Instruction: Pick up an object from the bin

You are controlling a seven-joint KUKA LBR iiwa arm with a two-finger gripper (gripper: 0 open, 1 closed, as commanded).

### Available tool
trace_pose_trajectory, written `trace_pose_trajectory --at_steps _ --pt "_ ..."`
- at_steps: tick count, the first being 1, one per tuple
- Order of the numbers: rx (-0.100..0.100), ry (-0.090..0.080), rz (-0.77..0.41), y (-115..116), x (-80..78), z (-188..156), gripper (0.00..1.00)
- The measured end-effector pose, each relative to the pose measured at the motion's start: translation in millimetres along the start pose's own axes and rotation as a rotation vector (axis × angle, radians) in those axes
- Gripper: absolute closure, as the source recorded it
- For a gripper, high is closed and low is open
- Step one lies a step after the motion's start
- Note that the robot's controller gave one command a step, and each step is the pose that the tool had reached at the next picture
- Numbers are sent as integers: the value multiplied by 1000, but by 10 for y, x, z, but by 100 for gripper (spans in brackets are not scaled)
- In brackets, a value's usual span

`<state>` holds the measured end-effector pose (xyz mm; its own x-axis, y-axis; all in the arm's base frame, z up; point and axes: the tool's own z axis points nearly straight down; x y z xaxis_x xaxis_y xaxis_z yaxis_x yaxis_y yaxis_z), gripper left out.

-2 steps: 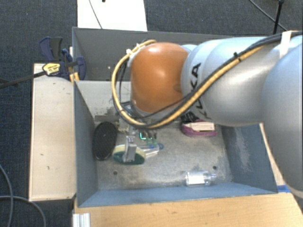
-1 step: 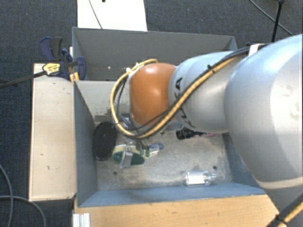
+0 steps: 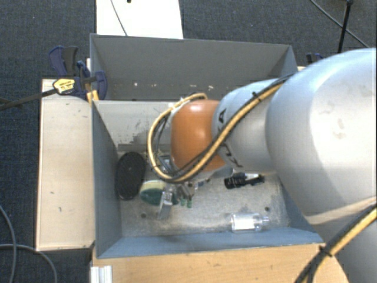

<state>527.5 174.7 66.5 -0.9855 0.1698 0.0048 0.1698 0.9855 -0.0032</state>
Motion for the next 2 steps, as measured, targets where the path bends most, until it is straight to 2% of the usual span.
trace_pose_trajectory --at_steps 1,2 --pt "-5 -6 3 26 -12 -37 100" --pt "-9 -14 11 -30 46 -1929 100"
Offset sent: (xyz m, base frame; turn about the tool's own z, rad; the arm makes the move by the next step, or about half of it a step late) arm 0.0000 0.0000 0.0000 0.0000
